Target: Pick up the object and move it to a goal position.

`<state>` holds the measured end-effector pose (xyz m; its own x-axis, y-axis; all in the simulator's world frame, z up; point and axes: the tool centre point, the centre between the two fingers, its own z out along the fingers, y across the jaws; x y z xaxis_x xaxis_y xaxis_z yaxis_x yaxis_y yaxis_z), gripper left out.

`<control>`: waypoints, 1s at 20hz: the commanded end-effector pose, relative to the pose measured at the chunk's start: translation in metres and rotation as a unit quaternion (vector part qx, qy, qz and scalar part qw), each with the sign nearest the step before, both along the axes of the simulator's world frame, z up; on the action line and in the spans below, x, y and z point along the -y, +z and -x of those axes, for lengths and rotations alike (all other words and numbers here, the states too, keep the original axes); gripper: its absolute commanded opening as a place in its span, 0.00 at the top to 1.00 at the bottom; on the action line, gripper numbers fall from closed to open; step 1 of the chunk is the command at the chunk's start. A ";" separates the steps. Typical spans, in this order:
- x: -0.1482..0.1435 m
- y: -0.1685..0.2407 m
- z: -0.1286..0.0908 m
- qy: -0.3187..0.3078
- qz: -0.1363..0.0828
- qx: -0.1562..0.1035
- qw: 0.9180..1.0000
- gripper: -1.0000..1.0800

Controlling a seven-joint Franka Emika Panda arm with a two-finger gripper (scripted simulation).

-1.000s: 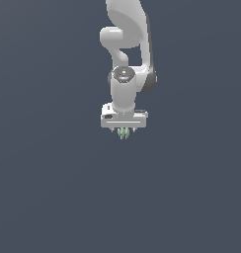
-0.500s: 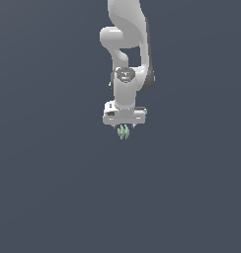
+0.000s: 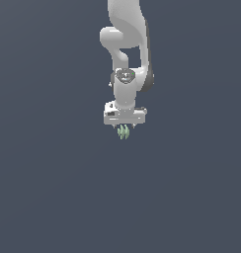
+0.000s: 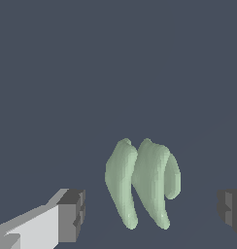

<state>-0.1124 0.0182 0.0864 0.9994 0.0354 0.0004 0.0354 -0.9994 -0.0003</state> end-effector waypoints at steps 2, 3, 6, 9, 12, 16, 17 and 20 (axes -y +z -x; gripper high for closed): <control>0.000 -0.010 0.001 0.000 0.000 0.000 1.000 0.04; 0.000 -0.015 0.001 0.000 0.000 0.000 1.000 0.04; 0.000 -0.029 0.002 0.000 0.000 0.000 1.000 0.04; 0.000 -0.040 0.002 0.000 0.000 0.000 1.000 0.04; 0.000 -0.045 0.002 0.000 0.000 0.000 1.000 0.04; 0.000 -0.046 0.002 0.000 0.000 0.000 1.000 1.00; 0.000 -0.046 0.002 0.000 0.000 0.000 1.000 1.00; 0.000 -0.046 0.002 0.000 0.000 0.000 1.000 1.00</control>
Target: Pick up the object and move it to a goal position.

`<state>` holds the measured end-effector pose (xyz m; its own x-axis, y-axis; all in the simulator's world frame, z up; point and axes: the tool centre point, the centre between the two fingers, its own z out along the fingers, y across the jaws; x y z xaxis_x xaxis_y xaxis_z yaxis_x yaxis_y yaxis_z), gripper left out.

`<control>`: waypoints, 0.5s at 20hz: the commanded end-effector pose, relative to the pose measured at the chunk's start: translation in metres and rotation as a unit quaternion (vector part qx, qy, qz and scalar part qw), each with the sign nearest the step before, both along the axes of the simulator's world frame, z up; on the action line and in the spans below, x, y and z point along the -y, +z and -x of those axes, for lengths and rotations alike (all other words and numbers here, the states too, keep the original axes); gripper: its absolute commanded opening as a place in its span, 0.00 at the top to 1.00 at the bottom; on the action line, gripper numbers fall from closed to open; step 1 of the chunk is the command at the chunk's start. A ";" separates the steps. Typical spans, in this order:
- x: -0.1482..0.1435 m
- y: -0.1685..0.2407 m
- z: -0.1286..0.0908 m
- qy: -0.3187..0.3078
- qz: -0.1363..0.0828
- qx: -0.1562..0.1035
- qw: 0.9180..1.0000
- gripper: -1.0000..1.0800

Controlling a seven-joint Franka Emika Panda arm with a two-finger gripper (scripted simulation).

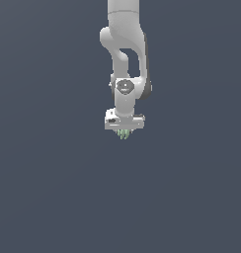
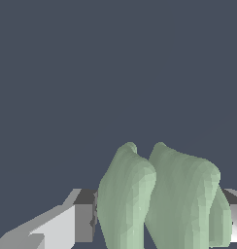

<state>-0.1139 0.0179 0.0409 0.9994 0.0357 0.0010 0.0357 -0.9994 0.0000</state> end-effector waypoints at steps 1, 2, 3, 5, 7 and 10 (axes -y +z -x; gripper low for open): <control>0.000 -0.001 0.000 0.000 0.000 -0.001 1.000 1.00; 0.000 -0.001 0.000 0.000 0.000 -0.001 1.000 1.00; 0.000 -0.001 0.000 0.000 0.000 -0.001 1.000 1.00; 0.000 0.000 0.000 0.000 0.000 0.000 1.000 1.00; 0.000 0.001 0.000 0.000 0.000 0.000 1.000 1.00; 0.003 0.006 -0.001 0.000 0.000 0.000 1.000 1.00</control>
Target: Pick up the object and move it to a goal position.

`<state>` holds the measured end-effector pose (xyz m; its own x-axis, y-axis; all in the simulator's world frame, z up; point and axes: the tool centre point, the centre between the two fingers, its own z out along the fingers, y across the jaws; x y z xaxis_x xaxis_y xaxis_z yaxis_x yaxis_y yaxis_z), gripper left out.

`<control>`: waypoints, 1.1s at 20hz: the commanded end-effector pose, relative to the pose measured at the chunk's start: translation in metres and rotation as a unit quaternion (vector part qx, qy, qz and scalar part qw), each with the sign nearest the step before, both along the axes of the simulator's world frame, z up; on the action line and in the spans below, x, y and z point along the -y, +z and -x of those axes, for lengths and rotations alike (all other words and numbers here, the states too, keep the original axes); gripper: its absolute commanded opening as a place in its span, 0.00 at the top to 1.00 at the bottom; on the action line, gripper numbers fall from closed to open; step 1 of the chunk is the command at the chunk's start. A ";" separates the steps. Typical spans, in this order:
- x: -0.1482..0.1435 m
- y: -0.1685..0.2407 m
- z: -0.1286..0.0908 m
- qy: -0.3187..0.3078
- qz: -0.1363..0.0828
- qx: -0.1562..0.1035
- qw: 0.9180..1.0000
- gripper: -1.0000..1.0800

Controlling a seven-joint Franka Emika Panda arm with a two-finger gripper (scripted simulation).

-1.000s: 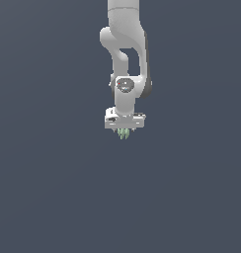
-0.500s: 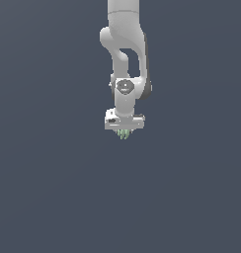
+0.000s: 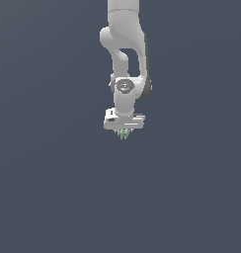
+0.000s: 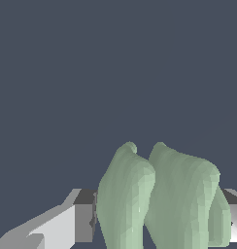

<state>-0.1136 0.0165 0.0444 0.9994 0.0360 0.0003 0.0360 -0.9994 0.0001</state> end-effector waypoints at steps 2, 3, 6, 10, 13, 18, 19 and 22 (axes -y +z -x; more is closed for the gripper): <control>0.004 0.009 -0.002 0.000 0.000 0.000 1.000 1.00; 0.005 0.013 -0.002 0.000 0.000 0.000 1.000 1.00; 0.011 0.028 -0.004 0.000 0.000 0.000 1.000 1.00; 0.022 0.056 -0.008 0.000 0.000 0.000 1.000 1.00; 0.031 0.081 -0.011 0.000 0.000 0.000 1.000 1.00; 0.050 0.130 -0.018 0.000 -0.001 0.000 1.000 1.00; 0.054 0.139 -0.020 0.000 -0.001 0.000 1.000 1.00; 0.066 0.169 -0.024 0.000 -0.001 0.000 1.000 1.00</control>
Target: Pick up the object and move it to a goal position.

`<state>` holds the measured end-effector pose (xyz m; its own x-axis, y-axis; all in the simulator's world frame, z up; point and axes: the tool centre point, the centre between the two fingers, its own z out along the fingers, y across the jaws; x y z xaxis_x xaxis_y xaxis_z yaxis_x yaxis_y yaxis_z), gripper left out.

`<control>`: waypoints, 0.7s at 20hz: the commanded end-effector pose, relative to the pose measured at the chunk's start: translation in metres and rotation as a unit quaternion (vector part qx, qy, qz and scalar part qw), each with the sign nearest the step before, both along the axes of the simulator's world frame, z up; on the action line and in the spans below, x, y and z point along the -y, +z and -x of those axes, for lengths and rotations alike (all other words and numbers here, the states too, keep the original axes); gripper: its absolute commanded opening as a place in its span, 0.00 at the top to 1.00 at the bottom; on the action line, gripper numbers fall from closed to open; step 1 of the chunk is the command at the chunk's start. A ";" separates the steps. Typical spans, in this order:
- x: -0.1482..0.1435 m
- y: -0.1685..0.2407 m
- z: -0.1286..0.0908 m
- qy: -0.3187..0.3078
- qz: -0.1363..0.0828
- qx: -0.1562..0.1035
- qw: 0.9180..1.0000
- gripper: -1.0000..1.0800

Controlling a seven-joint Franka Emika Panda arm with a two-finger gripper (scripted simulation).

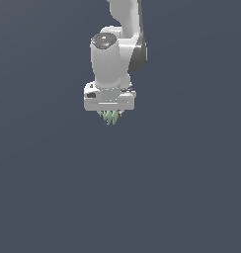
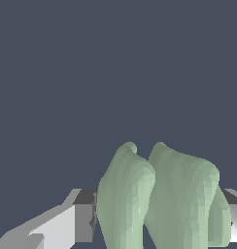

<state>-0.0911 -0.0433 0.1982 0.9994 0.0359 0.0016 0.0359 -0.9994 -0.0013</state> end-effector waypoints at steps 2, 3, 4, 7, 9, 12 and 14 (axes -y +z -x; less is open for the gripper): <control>0.013 0.035 -0.005 0.000 0.000 0.000 1.000 1.00; 0.017 0.045 -0.006 0.000 0.000 0.000 1.000 1.00; 0.021 0.054 -0.008 0.000 0.000 0.000 1.000 1.00; 0.033 0.084 -0.013 0.000 0.000 0.000 1.000 1.00; 0.040 0.103 -0.016 0.000 0.000 -0.001 1.000 1.00; 0.051 0.130 -0.022 0.000 0.000 -0.001 1.000 1.00; 0.057 0.145 -0.025 0.000 0.000 -0.001 1.000 1.00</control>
